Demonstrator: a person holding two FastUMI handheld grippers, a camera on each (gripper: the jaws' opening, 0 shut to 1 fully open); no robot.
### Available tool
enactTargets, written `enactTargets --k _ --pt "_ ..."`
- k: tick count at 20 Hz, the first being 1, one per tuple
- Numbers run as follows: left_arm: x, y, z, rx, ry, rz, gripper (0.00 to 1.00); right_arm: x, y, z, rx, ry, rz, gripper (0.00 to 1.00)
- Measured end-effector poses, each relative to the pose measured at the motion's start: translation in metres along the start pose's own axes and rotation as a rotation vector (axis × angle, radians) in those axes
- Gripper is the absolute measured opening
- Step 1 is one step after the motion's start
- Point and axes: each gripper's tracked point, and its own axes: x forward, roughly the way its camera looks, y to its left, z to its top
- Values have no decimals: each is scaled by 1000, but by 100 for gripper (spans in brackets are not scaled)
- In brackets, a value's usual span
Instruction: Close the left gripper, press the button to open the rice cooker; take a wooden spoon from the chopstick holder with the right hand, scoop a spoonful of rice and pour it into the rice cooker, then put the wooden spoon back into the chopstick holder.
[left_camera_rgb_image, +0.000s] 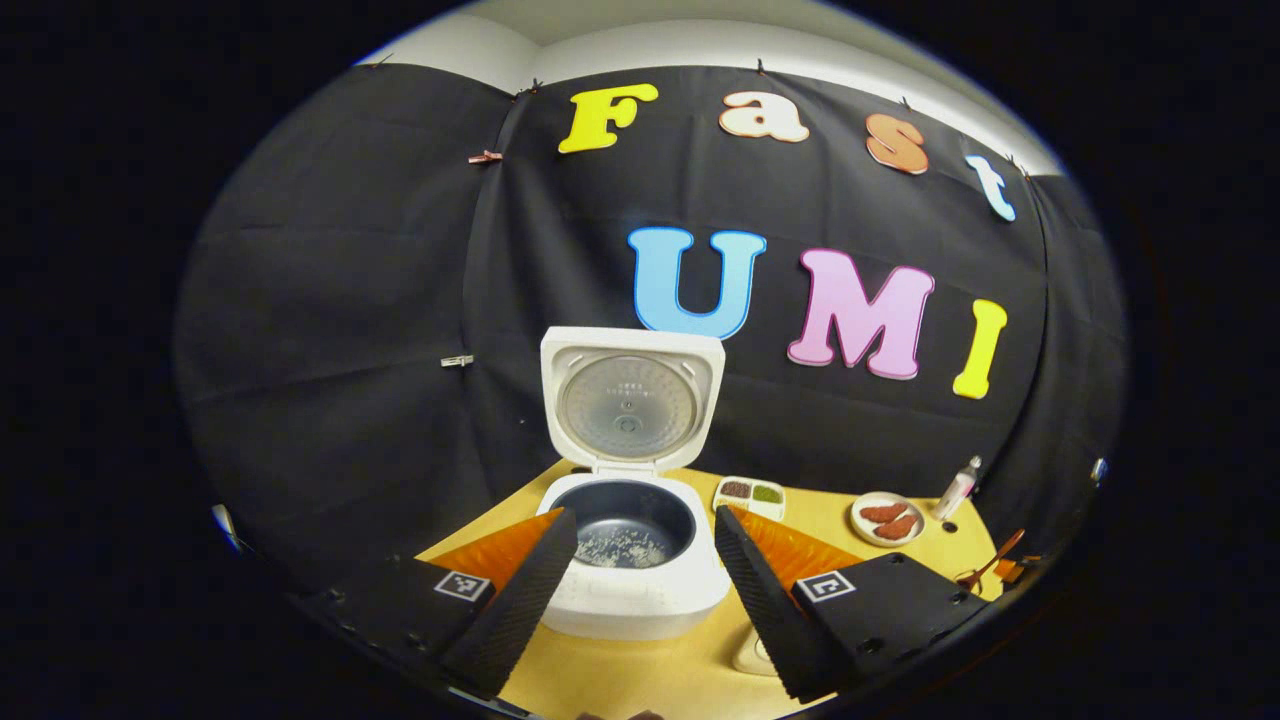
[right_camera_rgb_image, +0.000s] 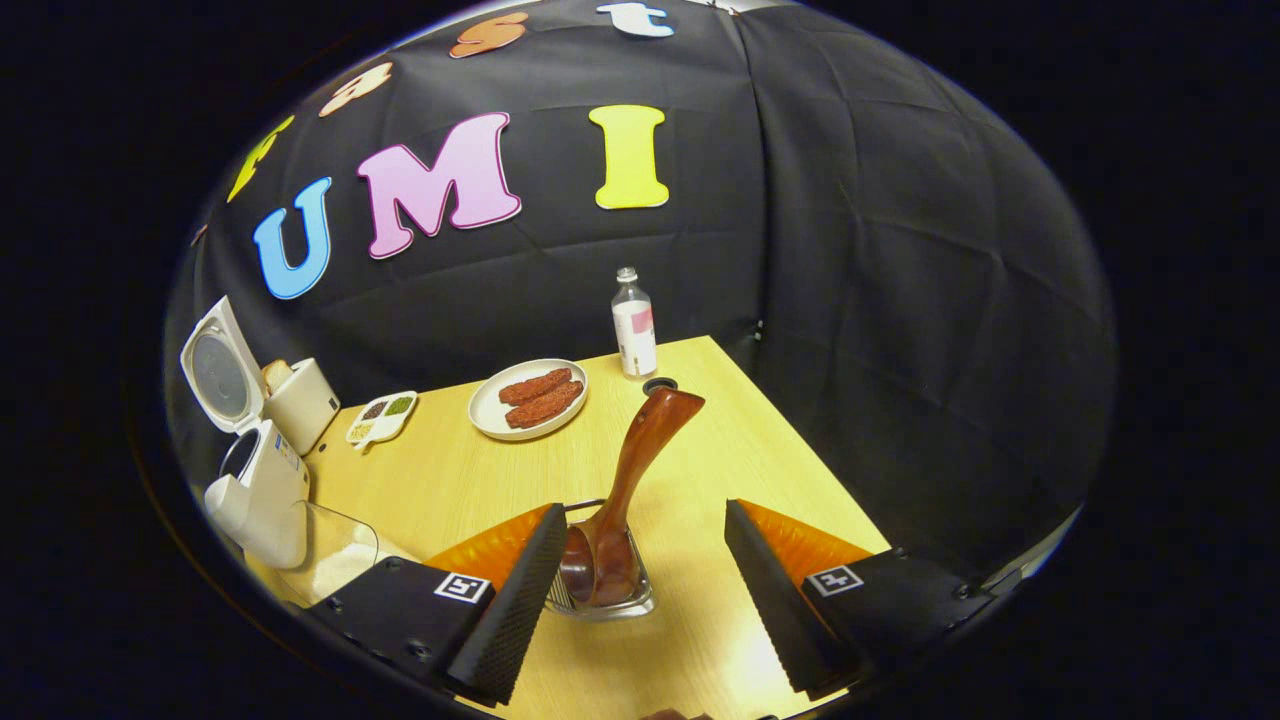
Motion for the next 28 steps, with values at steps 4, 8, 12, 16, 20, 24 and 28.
enactTargets --k 4,8,12,16,20,24,28 --pt "28 4 60 1 -67 3 95 -32 9 7 -39 -31 31 99" --pt "55 16 124 66 -158 24 95 -59 21 12 -63 -64 53 99" --pt "87 14 174 80 -227 -18 94 -73 37 22 -134 -100 88 99" --pt "129 9 192 103 -233 -61 94 -81 56 38 -164 -126 120 99" --pt "181 3 188 170 -206 -77 94 -90 74 50 -150 -157 130 99" --pt "240 1 175 202 -171 -99 94 -102 86 48 -182 -162 125 99" --pt "288 12 160 191 -133 -121 95 -114 93 41 -202 -157 103 100"
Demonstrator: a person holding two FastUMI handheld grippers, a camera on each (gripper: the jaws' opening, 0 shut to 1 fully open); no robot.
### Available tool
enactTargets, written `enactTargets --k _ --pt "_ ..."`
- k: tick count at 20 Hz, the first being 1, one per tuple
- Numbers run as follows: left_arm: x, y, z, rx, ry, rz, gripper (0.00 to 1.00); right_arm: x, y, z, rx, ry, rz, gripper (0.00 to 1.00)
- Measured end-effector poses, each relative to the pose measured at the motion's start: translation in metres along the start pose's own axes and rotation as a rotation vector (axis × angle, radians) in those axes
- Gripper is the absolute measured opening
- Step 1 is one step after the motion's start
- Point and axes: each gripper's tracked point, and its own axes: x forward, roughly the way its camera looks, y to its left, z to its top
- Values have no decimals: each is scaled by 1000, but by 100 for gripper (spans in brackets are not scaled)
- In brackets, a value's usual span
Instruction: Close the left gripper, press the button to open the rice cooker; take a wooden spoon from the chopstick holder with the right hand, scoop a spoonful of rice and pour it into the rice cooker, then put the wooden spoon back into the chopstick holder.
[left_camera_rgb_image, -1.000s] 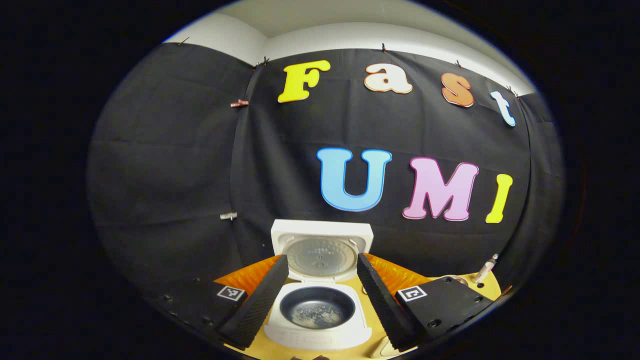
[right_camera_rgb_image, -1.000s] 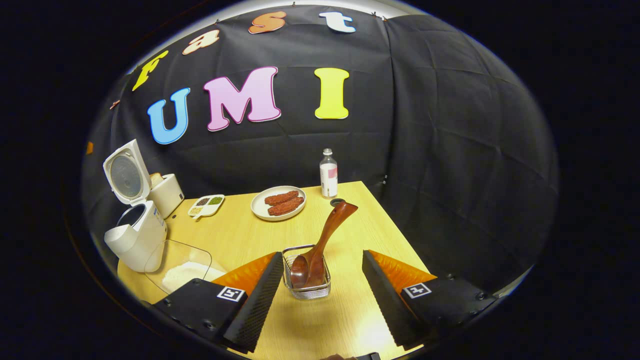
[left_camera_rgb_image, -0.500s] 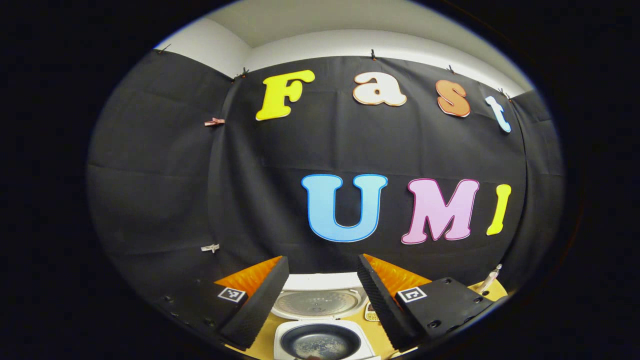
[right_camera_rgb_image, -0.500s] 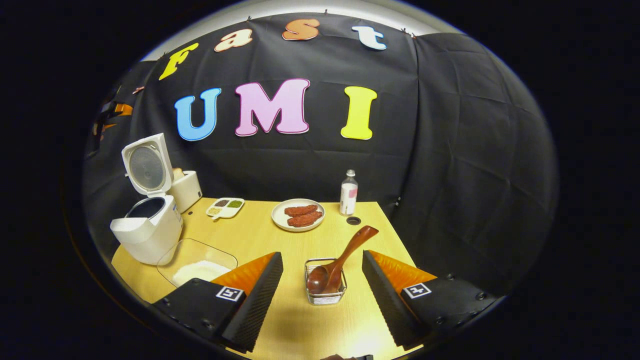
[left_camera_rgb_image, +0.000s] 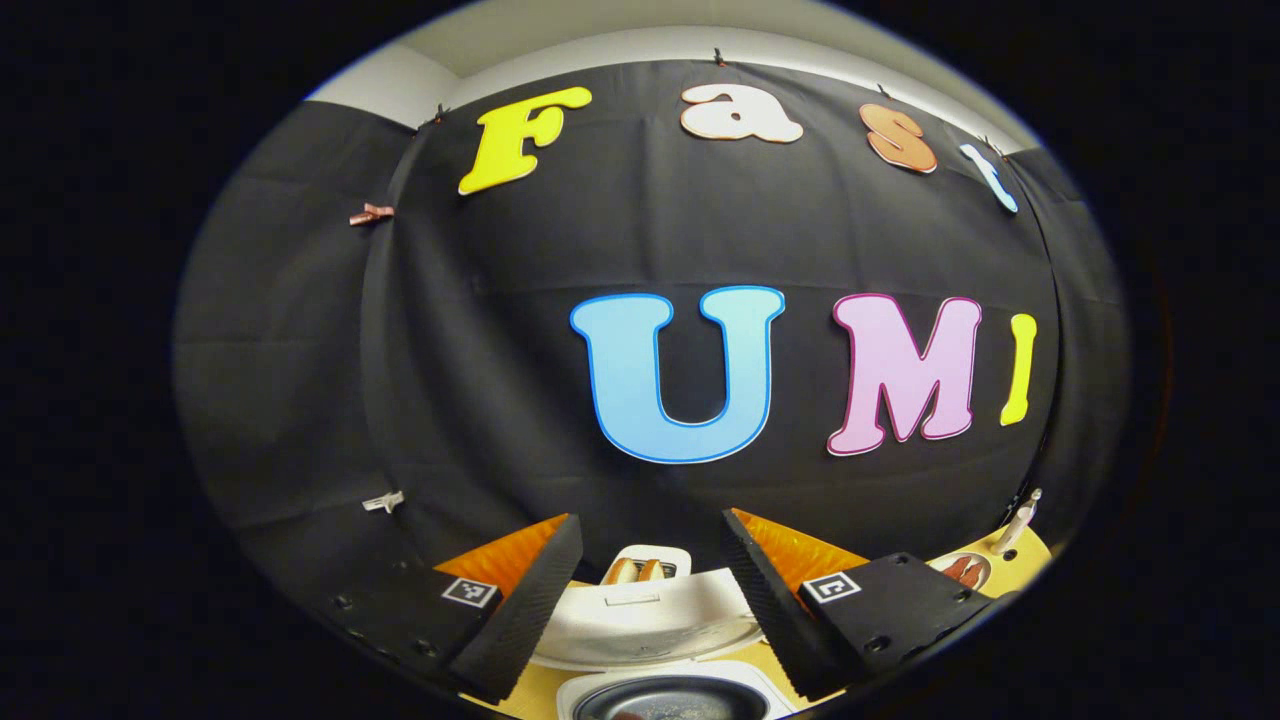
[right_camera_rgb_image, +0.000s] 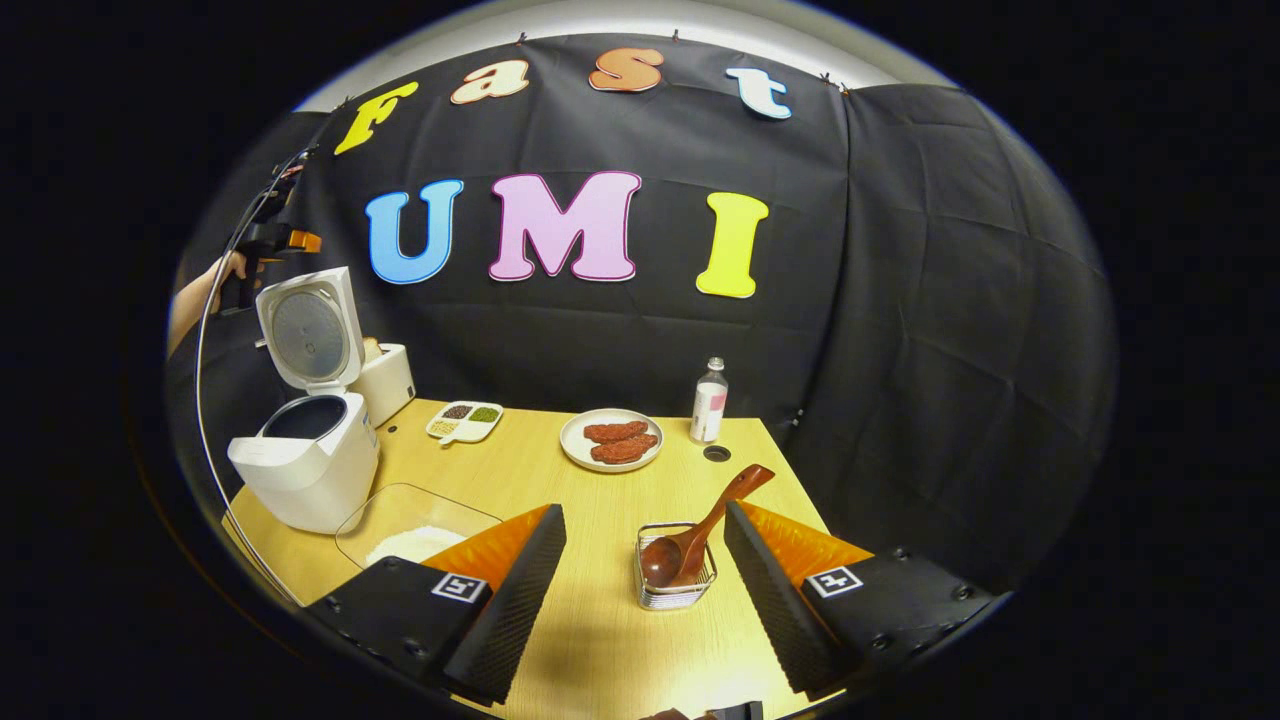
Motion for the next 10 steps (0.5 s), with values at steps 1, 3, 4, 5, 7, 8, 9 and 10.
enactTargets --k 1,3,4,5,7,8,9,10 --pt "8 2 -7 3 15 -7 95 -3 2 -2 0 6 -4 100" --pt "16 6 -16 9 35 -18 95 -7 6 -5 3 14 -8 100" --pt "19 5 -21 3 50 -30 95 -9 8 -5 3 14 -7 100" --pt "20 4 -32 0 85 -38 95 -10 10 -5 -1 12 -7 100" --pt "17 1 -37 -34 102 -49 98 -14 15 -7 -6 8 -5 100" --pt "13 0 -40 -42 127 -51 97 -15 18 -8 -4 6 -2 100" --pt "8 -1 -40 -51 134 -50 97 -16 23 -9 1 7 4 100" --pt "2 -3 -45 -48 161 -53 99 -19 26 -10 5 8 11 100"
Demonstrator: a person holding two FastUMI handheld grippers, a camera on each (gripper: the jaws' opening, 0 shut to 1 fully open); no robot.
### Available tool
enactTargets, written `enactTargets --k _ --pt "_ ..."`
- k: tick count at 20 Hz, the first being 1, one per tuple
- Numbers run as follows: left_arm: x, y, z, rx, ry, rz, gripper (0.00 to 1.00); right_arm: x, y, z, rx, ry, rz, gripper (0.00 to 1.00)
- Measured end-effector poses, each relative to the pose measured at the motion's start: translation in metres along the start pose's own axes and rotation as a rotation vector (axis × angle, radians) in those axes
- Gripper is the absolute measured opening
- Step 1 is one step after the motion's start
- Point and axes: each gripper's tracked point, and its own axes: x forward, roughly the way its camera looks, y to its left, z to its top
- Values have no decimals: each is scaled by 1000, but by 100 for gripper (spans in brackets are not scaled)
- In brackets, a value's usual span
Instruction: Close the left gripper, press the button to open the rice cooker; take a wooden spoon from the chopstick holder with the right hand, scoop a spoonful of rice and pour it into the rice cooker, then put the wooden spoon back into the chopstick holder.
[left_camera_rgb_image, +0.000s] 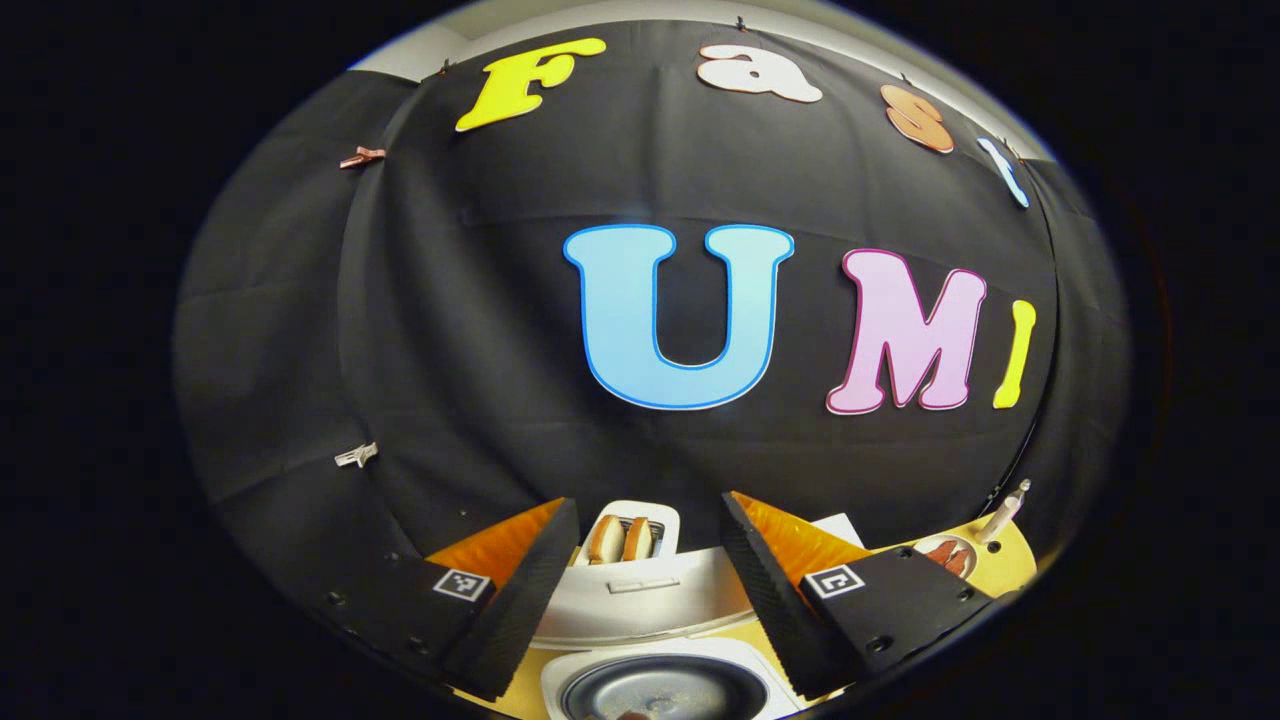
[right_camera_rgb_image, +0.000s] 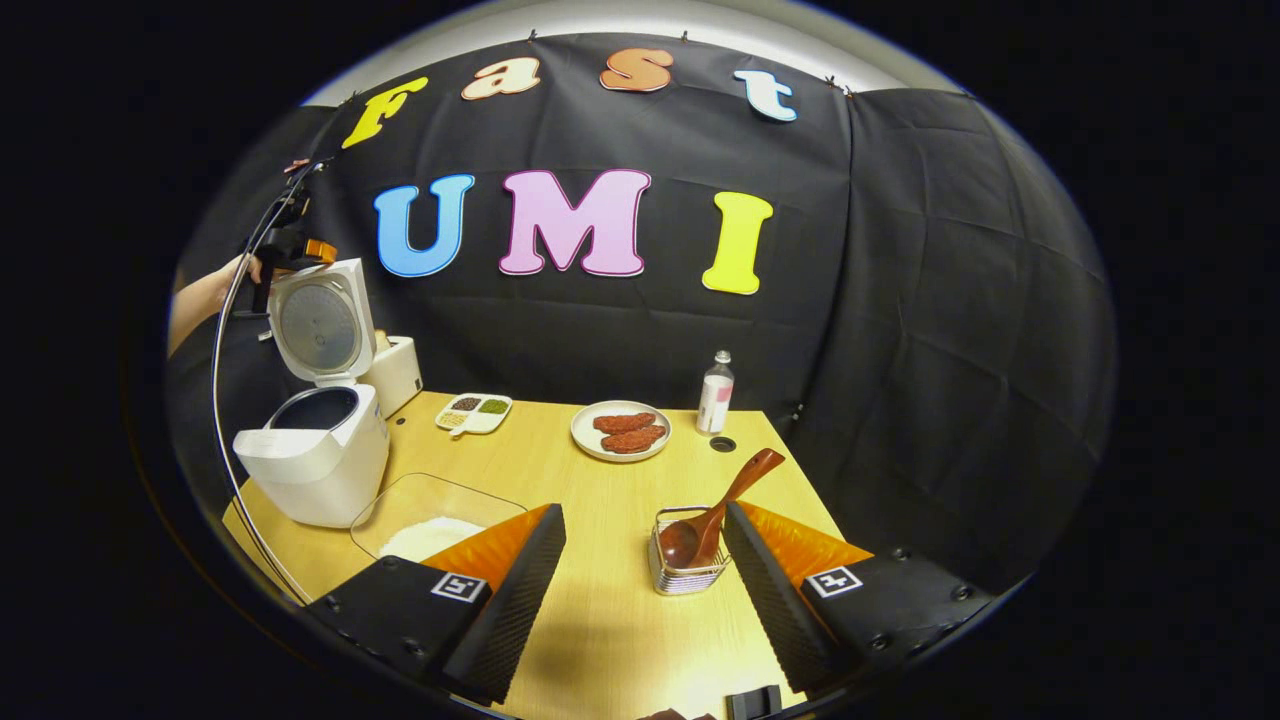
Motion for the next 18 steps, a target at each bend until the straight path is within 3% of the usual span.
enactTargets --k 7,18 --pt "-58 -18 -41 -35 156 -27 99 -14 22 -15 14 14 58 100" --pt "-112 -48 -161 -36 310 -40 100 -18 32 -22 27 24 90 99"
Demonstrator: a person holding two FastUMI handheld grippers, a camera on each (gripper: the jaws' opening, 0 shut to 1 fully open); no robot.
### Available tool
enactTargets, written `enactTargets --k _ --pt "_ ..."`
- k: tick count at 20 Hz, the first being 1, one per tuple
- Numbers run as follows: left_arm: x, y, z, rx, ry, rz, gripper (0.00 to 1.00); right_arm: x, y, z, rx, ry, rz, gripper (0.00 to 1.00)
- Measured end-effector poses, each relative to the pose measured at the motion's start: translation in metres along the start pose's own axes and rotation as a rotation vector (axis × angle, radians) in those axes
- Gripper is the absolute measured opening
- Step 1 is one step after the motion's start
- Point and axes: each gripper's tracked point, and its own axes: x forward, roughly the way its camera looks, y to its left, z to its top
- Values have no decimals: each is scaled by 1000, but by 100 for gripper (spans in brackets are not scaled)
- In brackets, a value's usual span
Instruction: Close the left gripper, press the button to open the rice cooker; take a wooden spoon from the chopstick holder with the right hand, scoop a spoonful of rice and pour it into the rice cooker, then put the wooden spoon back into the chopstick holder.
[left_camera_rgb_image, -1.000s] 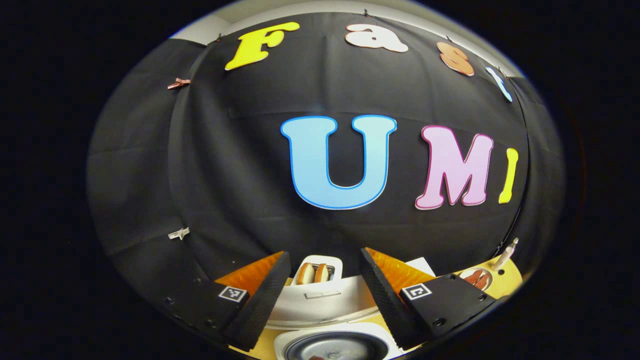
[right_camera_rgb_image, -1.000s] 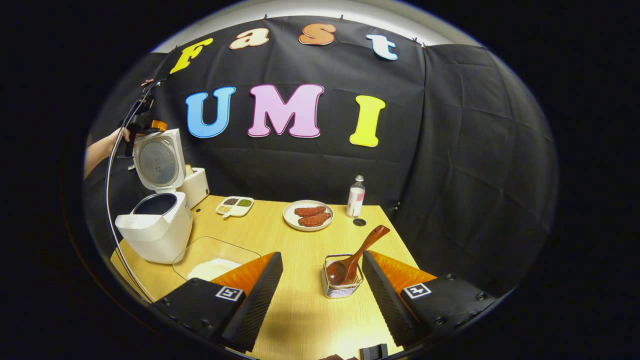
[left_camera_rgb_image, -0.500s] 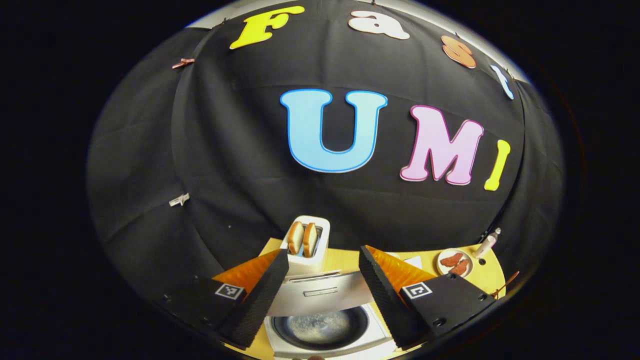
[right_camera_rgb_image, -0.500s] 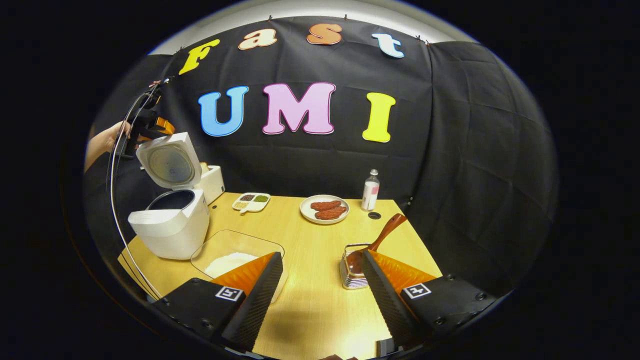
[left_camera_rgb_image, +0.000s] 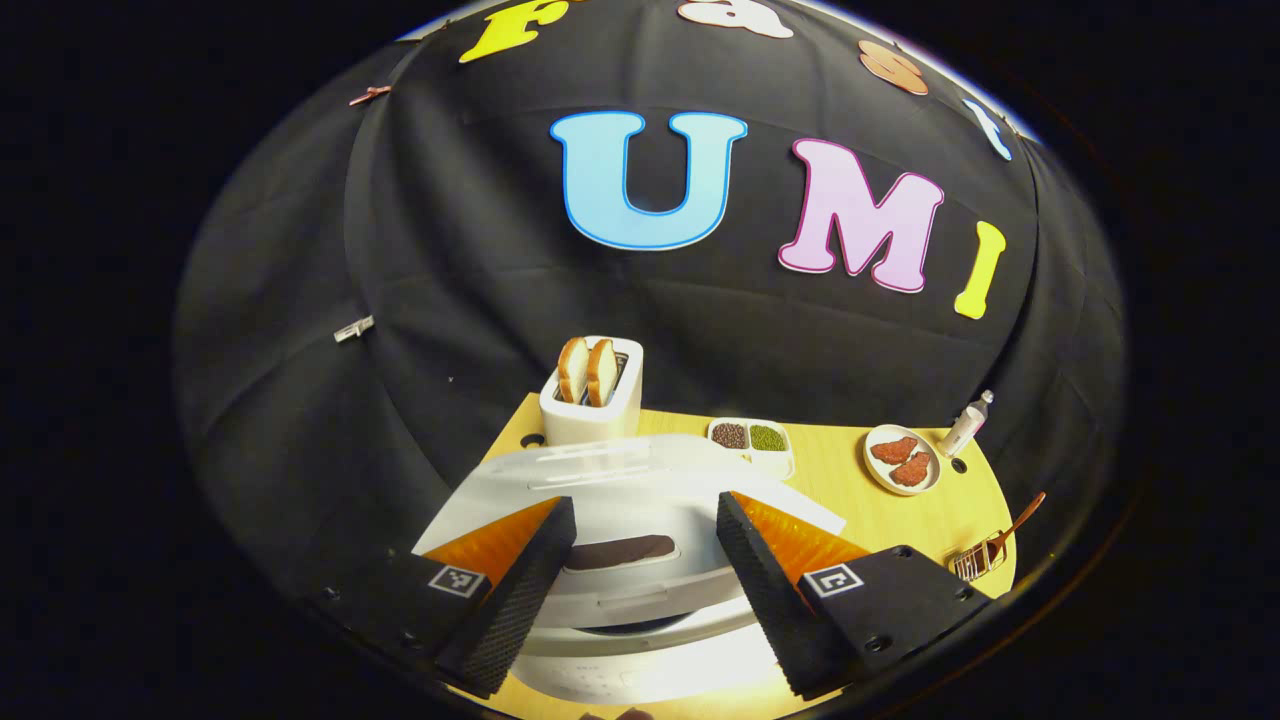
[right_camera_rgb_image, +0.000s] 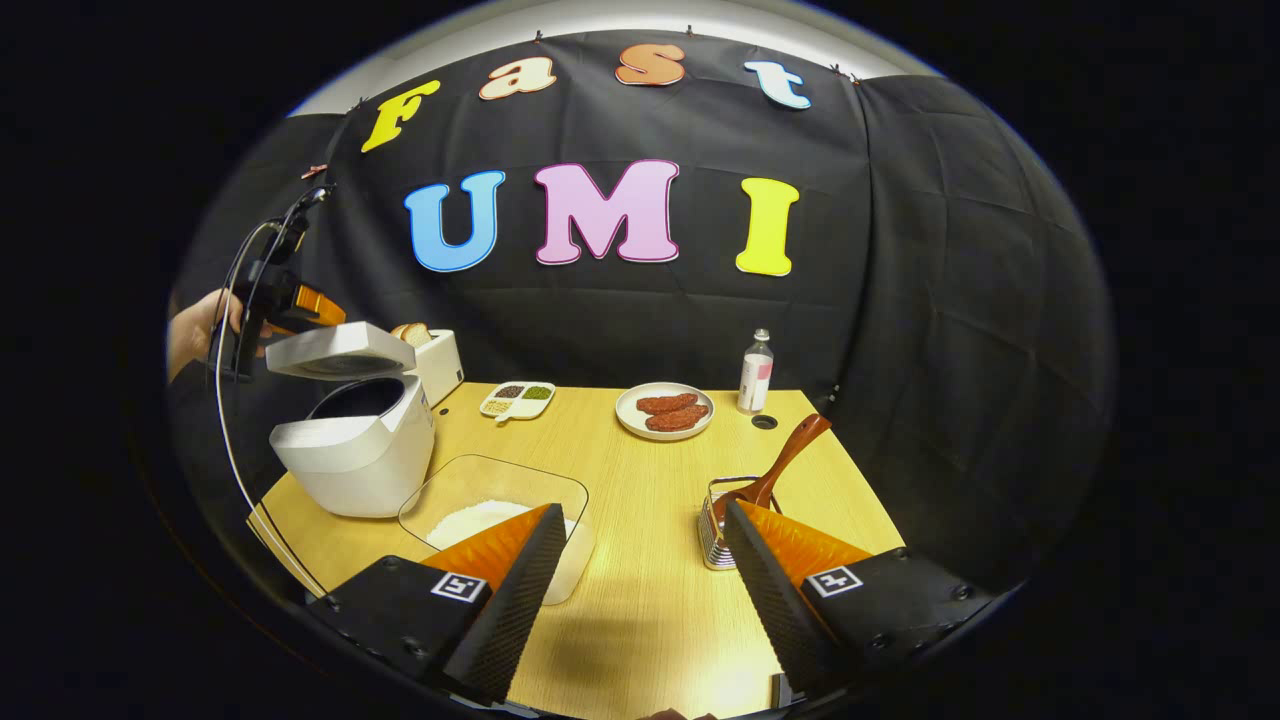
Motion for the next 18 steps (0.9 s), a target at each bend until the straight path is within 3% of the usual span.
enactTargets --k 9,18 --pt "18 -14 -105 76 77 36 100 -8 5 -27 -20 61 20 100" --pt "20 -18 -107 107 0 44 100 -8 13 -37 -43 90 33 100"
